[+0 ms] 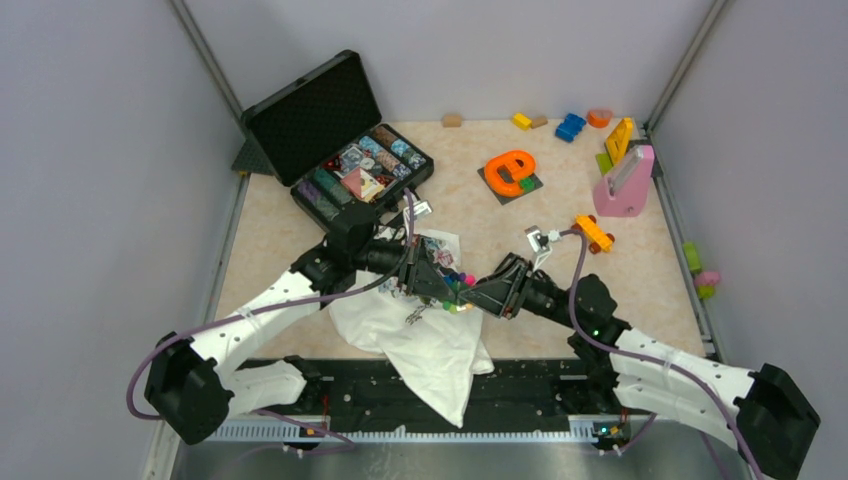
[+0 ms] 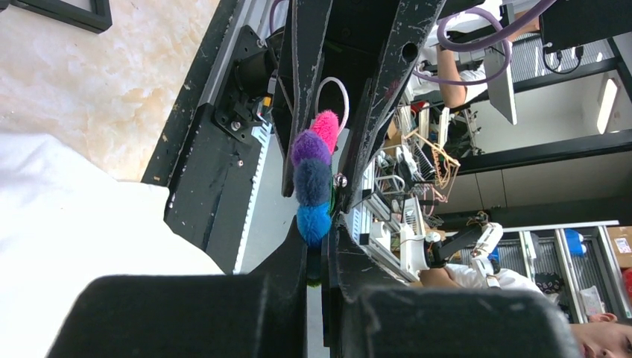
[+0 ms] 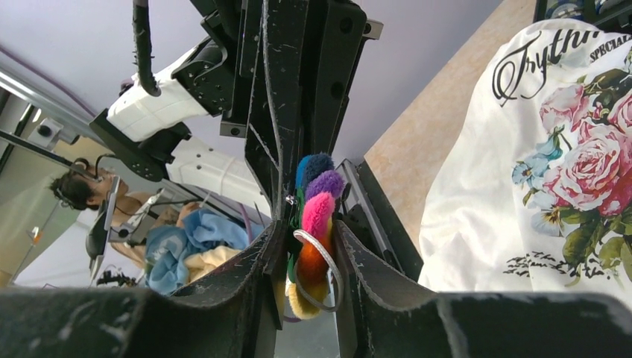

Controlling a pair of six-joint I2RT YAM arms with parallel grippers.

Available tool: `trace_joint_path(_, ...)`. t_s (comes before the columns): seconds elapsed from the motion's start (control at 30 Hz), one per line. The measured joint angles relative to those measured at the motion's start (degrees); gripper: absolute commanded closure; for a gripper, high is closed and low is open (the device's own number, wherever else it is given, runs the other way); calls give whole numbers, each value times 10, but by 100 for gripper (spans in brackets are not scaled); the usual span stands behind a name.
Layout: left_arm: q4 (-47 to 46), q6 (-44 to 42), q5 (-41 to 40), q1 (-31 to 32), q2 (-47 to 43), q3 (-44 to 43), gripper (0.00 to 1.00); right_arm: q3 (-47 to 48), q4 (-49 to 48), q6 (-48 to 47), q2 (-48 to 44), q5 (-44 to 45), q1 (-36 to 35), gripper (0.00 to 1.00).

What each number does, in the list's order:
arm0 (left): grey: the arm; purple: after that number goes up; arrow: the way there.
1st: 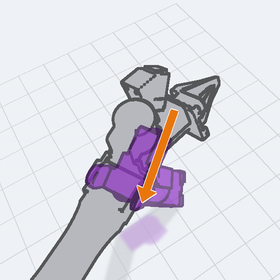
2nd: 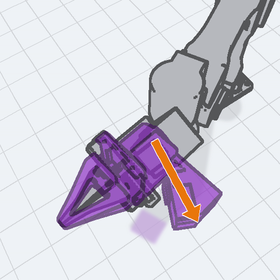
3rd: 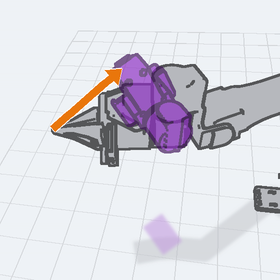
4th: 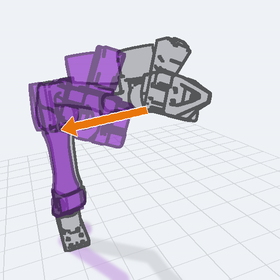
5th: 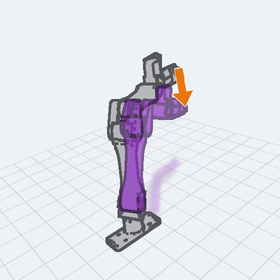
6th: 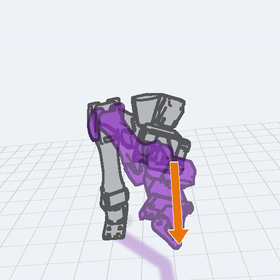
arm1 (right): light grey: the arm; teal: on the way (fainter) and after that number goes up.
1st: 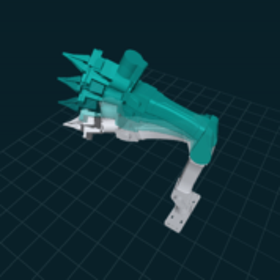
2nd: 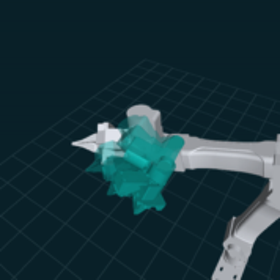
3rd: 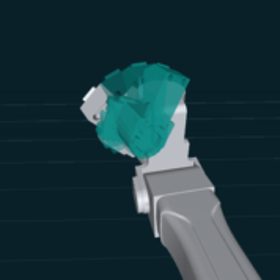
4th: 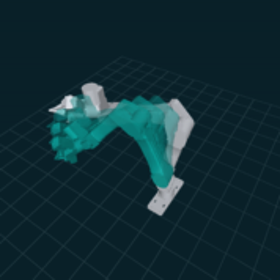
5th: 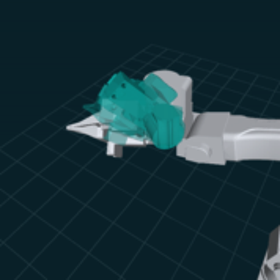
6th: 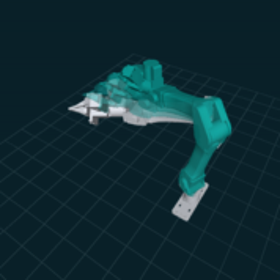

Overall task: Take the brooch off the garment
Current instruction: Close the brooch.

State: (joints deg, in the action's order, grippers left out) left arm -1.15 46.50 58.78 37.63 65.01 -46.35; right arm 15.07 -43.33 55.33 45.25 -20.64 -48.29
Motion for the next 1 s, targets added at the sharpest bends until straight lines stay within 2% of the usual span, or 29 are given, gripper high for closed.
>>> trace_joint_path(0.43,29,-6,-1,3,0,-11,100,-5,27,-12,-50,21,1,62)
trace_joint_path(0.47,29,-6,-1,3,0,-12,100,-9,29,-14,-60,24,1,58)
trace_joint_path(0.57,29,-5,-1,3,0,-13,100,-23,30,-24,-88,29,1,36)
trace_joint_path(0.67,28,-2,-1,3,0,-13,100,-27,29,-47,-100,24,1,29)
trace_joint_path(0.77,22,2,1,3,0,-13,100,-26,25,-64,-91,9,1,28)
trace_joint_path(1.0,11,11,4,3,0,-13,100,-21,12,-75,-30,-14,1,33)
